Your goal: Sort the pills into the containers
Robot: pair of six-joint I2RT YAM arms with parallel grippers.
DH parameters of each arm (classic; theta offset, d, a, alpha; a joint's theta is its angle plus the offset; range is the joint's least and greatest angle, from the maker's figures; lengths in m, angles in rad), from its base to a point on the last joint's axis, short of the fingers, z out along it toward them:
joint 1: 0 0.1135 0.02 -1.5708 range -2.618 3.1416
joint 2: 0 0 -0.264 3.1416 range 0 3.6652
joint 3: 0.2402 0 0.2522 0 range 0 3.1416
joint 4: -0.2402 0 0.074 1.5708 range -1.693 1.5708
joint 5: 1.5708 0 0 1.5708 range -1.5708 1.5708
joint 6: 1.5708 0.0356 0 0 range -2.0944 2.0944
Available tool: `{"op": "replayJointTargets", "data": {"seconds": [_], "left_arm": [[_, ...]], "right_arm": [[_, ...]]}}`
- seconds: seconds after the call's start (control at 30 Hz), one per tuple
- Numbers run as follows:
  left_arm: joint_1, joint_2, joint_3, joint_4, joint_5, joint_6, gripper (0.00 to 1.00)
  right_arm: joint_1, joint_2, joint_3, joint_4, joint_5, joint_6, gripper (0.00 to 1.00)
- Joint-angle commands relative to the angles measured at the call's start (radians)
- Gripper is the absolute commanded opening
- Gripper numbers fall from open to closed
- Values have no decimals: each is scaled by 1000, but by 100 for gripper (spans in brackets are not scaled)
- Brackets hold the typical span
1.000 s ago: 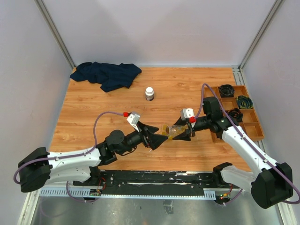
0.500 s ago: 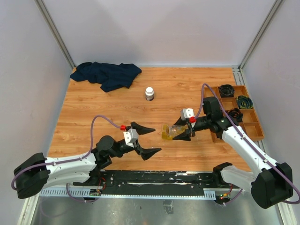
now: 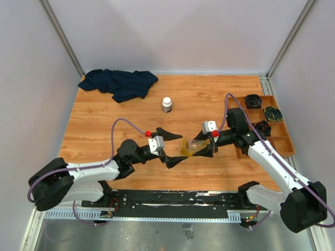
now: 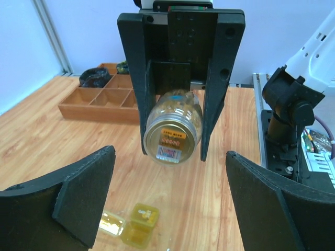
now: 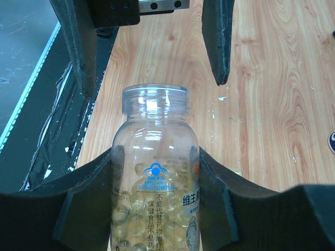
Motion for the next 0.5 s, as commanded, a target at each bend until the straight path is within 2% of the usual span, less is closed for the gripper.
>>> {"op": "replayJointTargets", "data": {"seconds": [0.0,0.33,0.47], "left_arm": [[9,31,45,51,33,13,90],[16,87,107,-13,29,10,73],[20,89,109,-12,35,-1,61]], "right_arm": [[1,-6,20,9,-34,-13,0],[0,-11,20,9,-37,-13,1],[0,-8,21,9,-36,-13,0]]}}
